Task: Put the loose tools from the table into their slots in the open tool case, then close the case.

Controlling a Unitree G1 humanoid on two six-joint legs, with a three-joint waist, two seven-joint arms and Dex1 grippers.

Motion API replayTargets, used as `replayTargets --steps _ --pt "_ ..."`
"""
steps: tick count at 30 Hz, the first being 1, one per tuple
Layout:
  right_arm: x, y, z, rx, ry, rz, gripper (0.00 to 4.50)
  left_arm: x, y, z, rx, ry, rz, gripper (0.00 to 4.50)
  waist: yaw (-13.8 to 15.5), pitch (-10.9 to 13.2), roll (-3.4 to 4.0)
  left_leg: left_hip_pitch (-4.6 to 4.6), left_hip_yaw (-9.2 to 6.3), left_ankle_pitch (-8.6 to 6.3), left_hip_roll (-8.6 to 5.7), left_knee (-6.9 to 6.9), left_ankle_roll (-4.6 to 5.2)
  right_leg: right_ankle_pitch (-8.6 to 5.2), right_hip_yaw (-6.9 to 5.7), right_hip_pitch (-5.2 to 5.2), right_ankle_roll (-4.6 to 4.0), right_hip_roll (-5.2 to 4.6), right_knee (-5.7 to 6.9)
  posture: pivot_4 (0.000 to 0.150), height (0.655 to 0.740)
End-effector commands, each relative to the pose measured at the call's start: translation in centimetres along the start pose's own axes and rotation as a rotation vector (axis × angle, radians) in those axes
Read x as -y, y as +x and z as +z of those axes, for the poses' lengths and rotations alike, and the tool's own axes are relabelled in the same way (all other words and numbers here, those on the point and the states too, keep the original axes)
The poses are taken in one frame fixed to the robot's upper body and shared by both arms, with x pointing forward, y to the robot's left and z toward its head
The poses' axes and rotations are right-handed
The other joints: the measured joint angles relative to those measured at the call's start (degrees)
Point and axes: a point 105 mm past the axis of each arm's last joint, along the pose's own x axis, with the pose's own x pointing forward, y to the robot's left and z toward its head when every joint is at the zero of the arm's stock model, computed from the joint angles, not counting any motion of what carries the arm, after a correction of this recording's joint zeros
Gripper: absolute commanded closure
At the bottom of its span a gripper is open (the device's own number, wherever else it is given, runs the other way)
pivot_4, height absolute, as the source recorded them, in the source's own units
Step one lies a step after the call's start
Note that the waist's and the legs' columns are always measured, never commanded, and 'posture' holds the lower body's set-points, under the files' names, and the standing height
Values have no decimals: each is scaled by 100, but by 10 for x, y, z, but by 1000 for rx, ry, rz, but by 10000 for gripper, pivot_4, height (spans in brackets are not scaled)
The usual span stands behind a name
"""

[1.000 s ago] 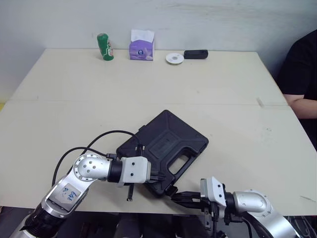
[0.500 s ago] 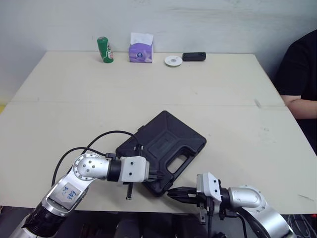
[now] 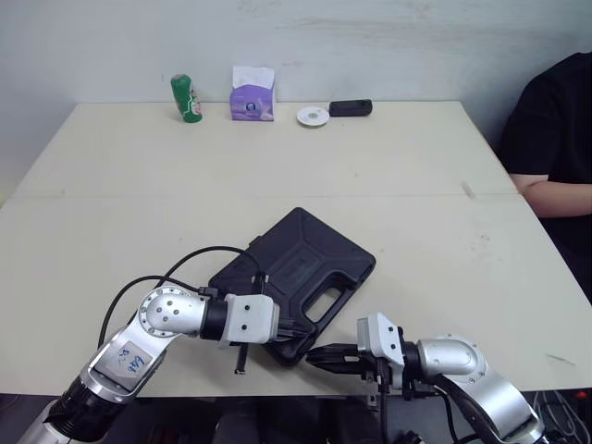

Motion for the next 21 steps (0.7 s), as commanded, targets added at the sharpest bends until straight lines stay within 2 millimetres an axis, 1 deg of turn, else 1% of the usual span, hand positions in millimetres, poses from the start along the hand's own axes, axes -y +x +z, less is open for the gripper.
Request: replayTargets --steps 1,5,6,7,15,17,21 --pt "16 0 21 68 -55 -54 44532 37 5 -57 -187 -209 -137 45000 -1 -1 0 0 0 0 0 -1 0 1 0 0 -2 0 0 1500 7400" --pt "21 0 22 66 -54 -50 44532 38 4 -60 -196 -217 -133 45000 -1 -10 4 3 0 1 1 -2 -1 -6 3 1 -22 0 -1 1500 7400" --pt "22 1 22 66 -53 -51 44532 38 3 -61 -198 -219 -132 45000 0 -12 6 4 0 1 1 -3 -1 -17 4 1 -42 0 -1 1500 7400" --pt "23 1 22 68 -46 -57 44532 39 3 -61 -200 -220 -132 45000 -2 -14 8 4 0 1 1 -3 -1 -40 4 1 -85 0 -1 1500 7400" --pt "29 1 19 80 7 -102 44532 39 2 -66 -210 -242 -126 45000 -3 -28 15 11 0 2 1 -11 -1 -39 9 3 -84 1 -1 1500 7400" --pt "28 1 18 103 59 -114 44532 40 1 -67 -214 -249 -126 45000 -1 -30 15 12 0 2 1 -13 -1 -40 11 3 -85 1 -1 1500 7400" --pt "30 1 19 134 110 -146 44532 40 0 -70 -225 -258 -120 45000 -1 -31 13 23 1 2 0 -28 -2 -44 18 4 -95 1 -3 1500 7400"
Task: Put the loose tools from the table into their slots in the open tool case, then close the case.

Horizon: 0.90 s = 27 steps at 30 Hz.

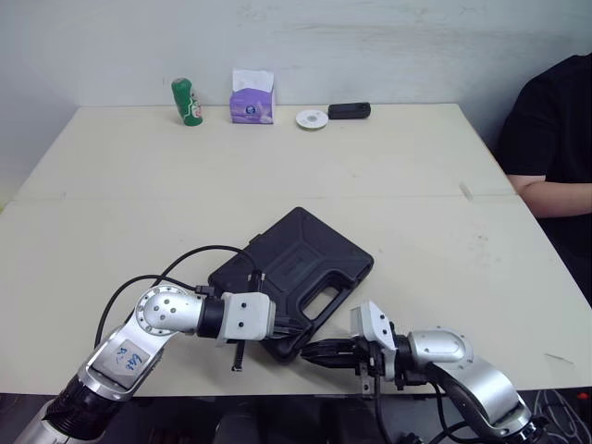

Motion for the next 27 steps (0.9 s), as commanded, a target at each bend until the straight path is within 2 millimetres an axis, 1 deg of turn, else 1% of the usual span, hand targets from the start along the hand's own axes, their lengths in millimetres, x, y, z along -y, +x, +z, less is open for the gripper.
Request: replayTargets --steps 1,5,9,11,13,15,16,17,19,20,21,24,26,27 --pt "22 -7 24 101 -38 -146 44532 41 4 -67 -214 -251 -131 45000 -1 1 0 6 1 0 -1 -4 -1 0 2 2 -2 0 0 1500 7400" --pt "23 -8 25 91 -43 -136 44532 40 3 -67 -214 -250 -116 45000 4 1 0 23 4 0 -4 -24 -1 -3 13 7 -9 0 -6 1500 7400" --pt "21 -15 26 78 -26 -114 44532 34 3 -61 -172 -248 -75 45000 3 1 1 23 4 0 -4 -29 -2 -4 15 6 -10 0 -9 1500 7400" --pt "18 -20 27 67 -27 -97 44532 29 3 -53 -123 -224 -51 45000 -7 2 3 23 4 0 -4 -30 -2 -4 20 6 -10 1 -10 1500 7400" --pt "11 -26 28 51 -35 -75 44532 19 0 -34 -19 -178 -1 45000 15 4 9 21 4 0 -5 -34 -2 -5 22 2 -11 1 -16 1500 7400" --pt "6 -34 29 29 -47 -61 44532 7 -7 -11 103 -132 62 45000 20 10 16 3 4 -1 -6 -40 -3 -7 20 -13 -11 1 -27 1500 7400" --pt "4 -39 29 11 -61 -59 44532 1 -12 -1 151 -106 97 45000 24 12 7 -4 4 -1 -7 -41 -4 -8 19 -17 -10 1 -29 1500 7400" --pt "2 -46 29 -8 -73 -60 44532 -4 -19 8 182 -74 130 45000 26 22 23 -75 4 14 -9 -38 20 42 13 -83 86 5 -28 1500 7400" --pt "2 -61 31 -44 -108 -76 44532 -13 -34 19 201 -9 198 45000 31 56 18 -104 5 9 -16 -29 25 40 11 -104 95 4 -34 1500 7400" --pt "3 -66 32 -57 -120 -86 44532 -16 -40 22 200 6 223 45000 24 89 -10 -108 4 8 -16 -26 24 40 9 -107 97 4 -34 1500 7400" --pt "5 -73 33 -72 -139 -104 44532 -19 -46 24 200 15 257 45000 21 99 -19 -126 1 9 -15 -19 25 42 1 -119 101 7 -33 1500 7400" --pt "15 -96 38 -111 -199 -181 44532 -24 -67 28 198 11 354 45000 18 126 -32 -137 1 9 -17 -11 29 47 0 -126 111 7 -34 1500 7400" --pt "26 -120 44 -132 -220 -269 45000 -27 -88 22 151 -26 450 38564 23 142 -36 -137 1 9 -22 -10 33 50 1 -124 116 6 -36 1500 7400" --pt "32 -131 47 -149 -250 -313 45000 -26 -98 18 124 -40 490 36221 21 155 -35 -138 1 10 -22 -7 34 52 1 -124 119 6 -35 1500 7400"
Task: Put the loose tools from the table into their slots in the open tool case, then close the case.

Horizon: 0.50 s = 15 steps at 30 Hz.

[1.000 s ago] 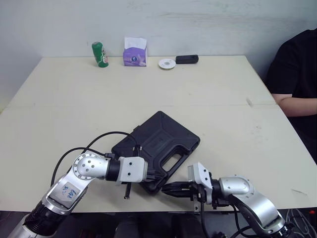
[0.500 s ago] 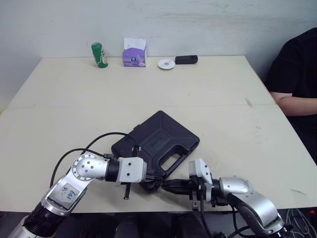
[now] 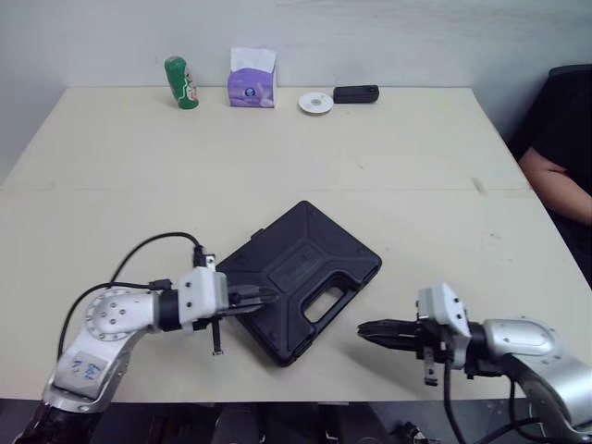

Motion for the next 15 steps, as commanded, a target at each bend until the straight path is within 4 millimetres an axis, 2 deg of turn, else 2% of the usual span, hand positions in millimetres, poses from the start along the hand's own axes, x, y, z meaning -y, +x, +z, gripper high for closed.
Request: replayTargets --steps 1,3,4,5,6,7,8,9,11,13,15 --pt "27 -41 8 -42 -90 -139 41821 -16 -37 3 -75 4 167 31849 -6 23 -1 0 0 0 -2 1 0 1 1 1 1 0 0 1500 7400" --pt "46 -64 9 -90 -160 -227 35766 -22 -61 -4 -156 -20 267 23483 -7 50 -15 1 1 4 -5 3 6 3 2 0 4 -1 2 1500 7400" --pt "59 -77 13 -97 -217 -284 31708 -24 -76 -11 -199 -66 323 18803 -5 57 -18 1 1 5 -6 4 7 3 2 0 6 -1 2 1500 7400" --pt "69 -86 18 -96 -271 -331 27404 -25 -88 -15 -234 -79 369 16256 -20 63 -23 1 1 6 -7 8 8 4 2 0 6 -1 2 1500 7400" --pt "77 -93 20 -95 -300 -364 22634 -26 -97 -19 -264 -97 409 10871 -21 70 -21 1 3 6 -6 12 8 5 3 0 7 0 3 1500 7400" --pt "85 -104 23 -122 -339 -389 17760 -28 -118 -29 -329 -145 484 6897 -18 73 -22 1 3 7 -8 14 9 6 3 0 8 -2 3 1500 7400" --pt "91 -111 25 -143 -361 -401 13244 -28 -133 -34 -372 -176 535 2593 -19 75 -21 1 3 7 -9 17 9 6 3 1 8 -3 4 1500 7400" --pt "95 -118 26 -165 -375 -409 9928 -28 -145 -38 -404 -206 574 109 -23 79 -15 0 3 7 -8 22 8 6 2 0 8 -3 5 1500 7400" --pt "113 -140 30 -222 -423 -466 416 -27 -174 -43 -456 -223 656 0 -24 81 -13 0 7 8 -9 22 6 5 4 -2 7 -6 5 1500 7400" --pt "127 -153 37 -240 -453 -516 416 -26 -196 -51 -517 -216 712 0 -34 82 -10 -2 10 10 -9 29 1 5 4 -6 6 -6 6 1500 7400" --pt "134 -158 40 -257 -469 -521 416 -27 -212 -57 -556 -213 758 0 -45 83 -9 -1 12 8 -8 33 -1 4 6 -7 5 -8 7 1500 7400"
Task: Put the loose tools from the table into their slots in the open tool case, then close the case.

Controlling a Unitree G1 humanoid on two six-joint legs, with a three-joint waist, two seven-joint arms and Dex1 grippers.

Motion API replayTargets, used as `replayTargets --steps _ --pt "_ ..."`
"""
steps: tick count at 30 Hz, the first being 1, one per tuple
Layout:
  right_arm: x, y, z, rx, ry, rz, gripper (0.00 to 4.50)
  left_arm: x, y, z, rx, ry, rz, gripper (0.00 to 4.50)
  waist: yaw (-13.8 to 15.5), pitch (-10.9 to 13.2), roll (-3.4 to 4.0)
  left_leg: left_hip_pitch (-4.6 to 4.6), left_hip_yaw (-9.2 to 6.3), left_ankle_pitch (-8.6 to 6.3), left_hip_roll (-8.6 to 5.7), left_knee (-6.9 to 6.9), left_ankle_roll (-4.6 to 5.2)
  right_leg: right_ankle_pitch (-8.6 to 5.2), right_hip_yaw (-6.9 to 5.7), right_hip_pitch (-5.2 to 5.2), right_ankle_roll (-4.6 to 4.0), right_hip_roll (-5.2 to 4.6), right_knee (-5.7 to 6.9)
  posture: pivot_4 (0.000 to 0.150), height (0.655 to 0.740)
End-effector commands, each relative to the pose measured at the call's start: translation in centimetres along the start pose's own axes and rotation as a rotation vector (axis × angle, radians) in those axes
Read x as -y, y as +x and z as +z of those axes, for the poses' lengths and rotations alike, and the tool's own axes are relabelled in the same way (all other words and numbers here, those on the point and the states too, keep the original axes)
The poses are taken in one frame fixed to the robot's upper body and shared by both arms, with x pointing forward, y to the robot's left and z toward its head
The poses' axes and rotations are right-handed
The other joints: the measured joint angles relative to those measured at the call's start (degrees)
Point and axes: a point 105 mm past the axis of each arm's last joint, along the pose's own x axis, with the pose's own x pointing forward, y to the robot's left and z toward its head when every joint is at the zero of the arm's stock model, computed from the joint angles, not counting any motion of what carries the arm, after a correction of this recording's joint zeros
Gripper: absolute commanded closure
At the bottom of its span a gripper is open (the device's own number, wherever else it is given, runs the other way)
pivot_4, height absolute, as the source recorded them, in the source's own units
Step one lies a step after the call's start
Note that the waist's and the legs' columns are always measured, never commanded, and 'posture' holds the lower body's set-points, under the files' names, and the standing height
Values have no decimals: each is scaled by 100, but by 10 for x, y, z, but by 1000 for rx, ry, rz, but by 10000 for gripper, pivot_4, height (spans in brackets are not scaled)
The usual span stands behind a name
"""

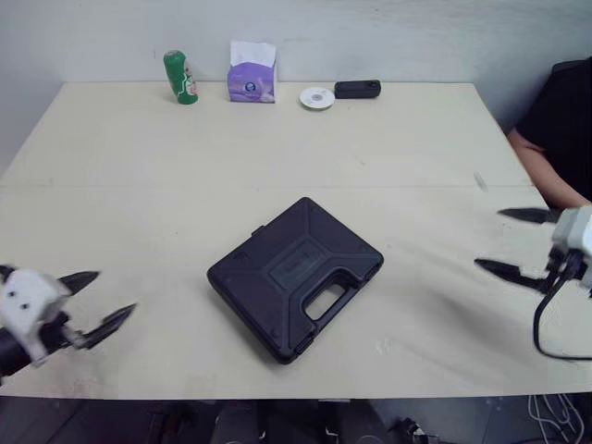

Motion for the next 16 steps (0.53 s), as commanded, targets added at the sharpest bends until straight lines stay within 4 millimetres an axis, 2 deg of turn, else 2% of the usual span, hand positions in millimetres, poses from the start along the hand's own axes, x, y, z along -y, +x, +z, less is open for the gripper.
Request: replayTargets --steps 1,6,13,16 --pt "14 -6 0 -30 -65 -14 416 -21 -15 -8 -30 47 88 0 -2 0 0 0 0 0 0 -1 0 0 0 -1 0 -1 0 1500 7400" --pt "23 0 -4 -34 -87 -44 416 -30 -17 -14 -18 37 138 0 -12 0 1 -3 1 -8 3 -1 -14 -3 0 -4 -6 -8 4 1500 7400" --pt "22 15 -4 0 -94 -69 416 -30 -8 -16 10 25 152 0 -89 0 2 -6 8 -2 3 1 -24 -2 0 -10 -3 -7 20 1500 7400" --pt "23 21 -2 17 -93 -80 416 -30 -2 -13 29 -37 146 0 -120 0 2 -6 9 0 4 16 -21 0 1 -9 1 -6 33 1500 7400"
